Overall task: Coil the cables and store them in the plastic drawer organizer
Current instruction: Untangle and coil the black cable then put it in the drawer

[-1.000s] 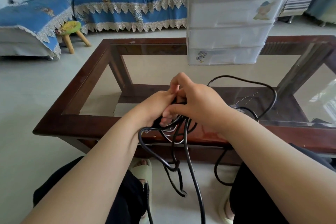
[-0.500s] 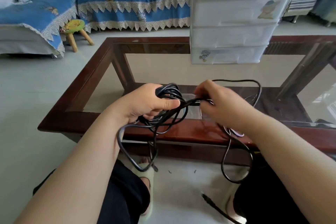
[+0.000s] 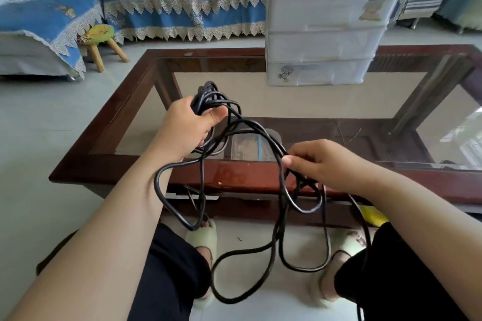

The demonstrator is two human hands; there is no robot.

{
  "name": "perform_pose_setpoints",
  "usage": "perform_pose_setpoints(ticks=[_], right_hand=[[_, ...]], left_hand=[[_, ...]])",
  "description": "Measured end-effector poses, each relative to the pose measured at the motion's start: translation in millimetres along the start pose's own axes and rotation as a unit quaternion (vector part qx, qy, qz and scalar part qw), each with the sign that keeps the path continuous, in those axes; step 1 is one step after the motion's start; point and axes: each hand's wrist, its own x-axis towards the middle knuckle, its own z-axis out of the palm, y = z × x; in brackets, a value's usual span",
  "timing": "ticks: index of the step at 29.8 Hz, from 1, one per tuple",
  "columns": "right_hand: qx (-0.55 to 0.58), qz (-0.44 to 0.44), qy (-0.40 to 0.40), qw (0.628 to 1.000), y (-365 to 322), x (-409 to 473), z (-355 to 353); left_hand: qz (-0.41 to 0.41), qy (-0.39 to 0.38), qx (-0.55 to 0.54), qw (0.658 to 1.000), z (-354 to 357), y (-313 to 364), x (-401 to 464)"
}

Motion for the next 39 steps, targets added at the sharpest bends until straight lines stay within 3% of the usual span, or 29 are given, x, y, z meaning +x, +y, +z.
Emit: perform_pose_setpoints(ticks=[5, 9, 11, 13, 15, 18, 19, 21, 23, 26, 29, 30, 32, 33, 35, 39], right_hand=[[0.011, 0.003, 0.004, 1.000, -2, -14, 7], [-0.068, 0.066, -0.096, 0.991, 10, -26, 16], [-0.147, 0.096, -0.181, 0.968, 19, -28, 24], [-0.195, 0.111, -0.200, 0.954, 24, -29, 30], [-0.171, 0.111, -0.105, 0.973, 23, -25, 28], [-0.027, 0.083, 0.161, 0.983, 14, -16, 13], [0.056, 0.076, 0.192, 0.977, 12, -14, 8], [0.236, 0.059, 0.138, 0.960, 1, -13, 4], [0.398, 0.063, 0.051, 0.914, -11, -11, 9], [0.510, 0.072, 0.042, 0.856, -20, -4, 19], [0.538, 0.084, 0.115, 0.831, -25, 5, 24], [0.499, 0.089, 0.134, 0.852, -26, 7, 24], [0.314, 0.111, 0.196, 0.922, -26, 10, 20], [0.227, 0.113, 0.241, 0.937, -25, 12, 18], [0.169, 0.101, 0.321, 0.926, -23, 11, 6], [0.217, 0.130, 0.391, 0.885, -2, 11, -27]], left_hand=[[-0.041, 0.145, -0.072, 0.986, 4, -6, 6], [-0.091, 0.299, -0.201, 0.928, -18, 0, 16], [-0.086, 0.310, -0.216, 0.922, -27, 0, 16], [-0.055, 0.259, -0.145, 0.954, -26, 0, 11], [-0.007, 0.192, -0.007, 0.981, -18, 1, 3], [0.057, 0.136, 0.182, 0.972, 5, 12, -11], [0.078, 0.122, 0.210, 0.967, 15, 16, -16], [0.111, 0.097, 0.221, 0.964, 32, 15, -22], [0.122, 0.079, 0.228, 0.963, 47, 12, -25], [0.154, 0.063, 0.253, 0.953, 64, 7, -27], [0.181, 0.074, 0.276, 0.941, 68, 5, -25], [0.162, 0.071, 0.277, 0.945, 66, 6, -23], [0.092, 0.068, 0.233, 0.966, 60, 8, -18], [0.051, 0.076, 0.176, 0.980, 55, 6, -14], [-0.038, 0.112, 0.010, 0.993, 46, 3, -7], [-0.160, 0.214, -0.223, 0.938, 21, 2, 2]])
